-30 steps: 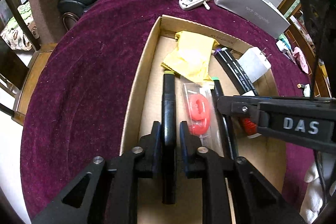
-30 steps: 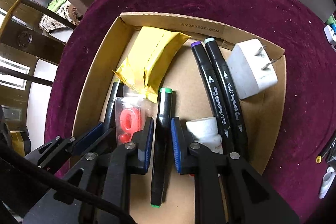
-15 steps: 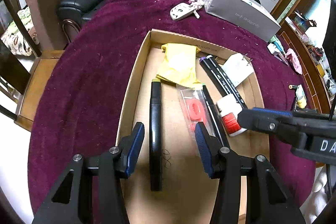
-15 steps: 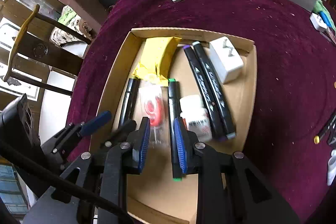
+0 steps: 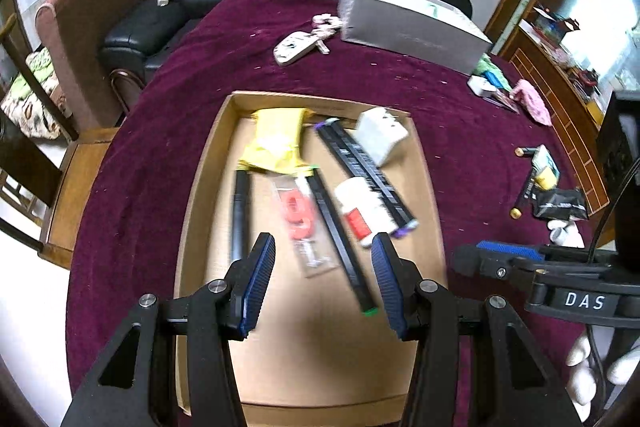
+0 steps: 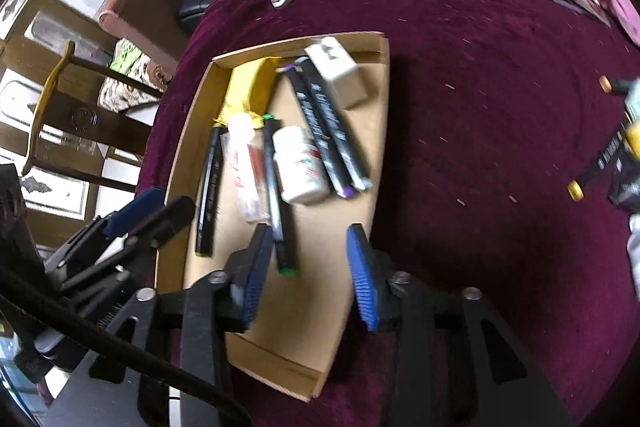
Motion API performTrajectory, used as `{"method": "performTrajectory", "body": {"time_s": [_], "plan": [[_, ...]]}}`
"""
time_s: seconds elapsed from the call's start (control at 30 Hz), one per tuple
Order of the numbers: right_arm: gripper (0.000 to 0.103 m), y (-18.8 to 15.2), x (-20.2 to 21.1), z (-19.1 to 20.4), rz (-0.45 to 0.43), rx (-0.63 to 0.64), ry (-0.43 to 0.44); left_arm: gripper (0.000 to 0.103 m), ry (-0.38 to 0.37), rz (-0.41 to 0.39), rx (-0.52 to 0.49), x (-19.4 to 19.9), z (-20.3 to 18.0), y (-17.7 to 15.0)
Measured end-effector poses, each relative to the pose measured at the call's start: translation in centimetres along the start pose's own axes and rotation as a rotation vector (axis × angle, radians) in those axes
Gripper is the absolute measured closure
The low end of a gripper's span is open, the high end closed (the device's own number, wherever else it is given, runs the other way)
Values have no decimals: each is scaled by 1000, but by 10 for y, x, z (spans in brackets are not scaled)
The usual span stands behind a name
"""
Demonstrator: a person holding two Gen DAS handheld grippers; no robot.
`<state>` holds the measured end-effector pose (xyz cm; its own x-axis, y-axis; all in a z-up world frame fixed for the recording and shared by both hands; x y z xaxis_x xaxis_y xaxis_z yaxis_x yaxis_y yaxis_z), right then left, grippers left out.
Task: Organize objects
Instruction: 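Lower the marker into the tray and open the left tool while the right tool releases its marker, then withdraw both open tools from the tray toward the white bottles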
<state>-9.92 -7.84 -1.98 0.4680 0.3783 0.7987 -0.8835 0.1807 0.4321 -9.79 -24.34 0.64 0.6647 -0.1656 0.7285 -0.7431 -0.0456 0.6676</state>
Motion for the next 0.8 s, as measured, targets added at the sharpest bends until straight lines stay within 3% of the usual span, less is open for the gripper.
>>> {"method": "performTrajectory", "body": {"time_s": [0.43, 0.8], "plan": [[59, -19, 64, -96, -47, -147, 12, 59, -33, 27, -95, 12, -102, -13], [59, -28, 113, -174, -113, -243, 27, 59, -53, 69, -95, 23, -158, -35]]}}
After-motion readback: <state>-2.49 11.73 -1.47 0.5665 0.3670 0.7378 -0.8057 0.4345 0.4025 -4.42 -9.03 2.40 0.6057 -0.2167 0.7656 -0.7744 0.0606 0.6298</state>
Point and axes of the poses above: each gripper's, at about its wrist camera, not at the fingertips, and x roughly against the way its jaws point, z to its left, y to its top, the point moved 10 cm from there along -x, roughly the way its jaws point, and after that the axes turned 13 degrees about -z, right-handed, at the moved point
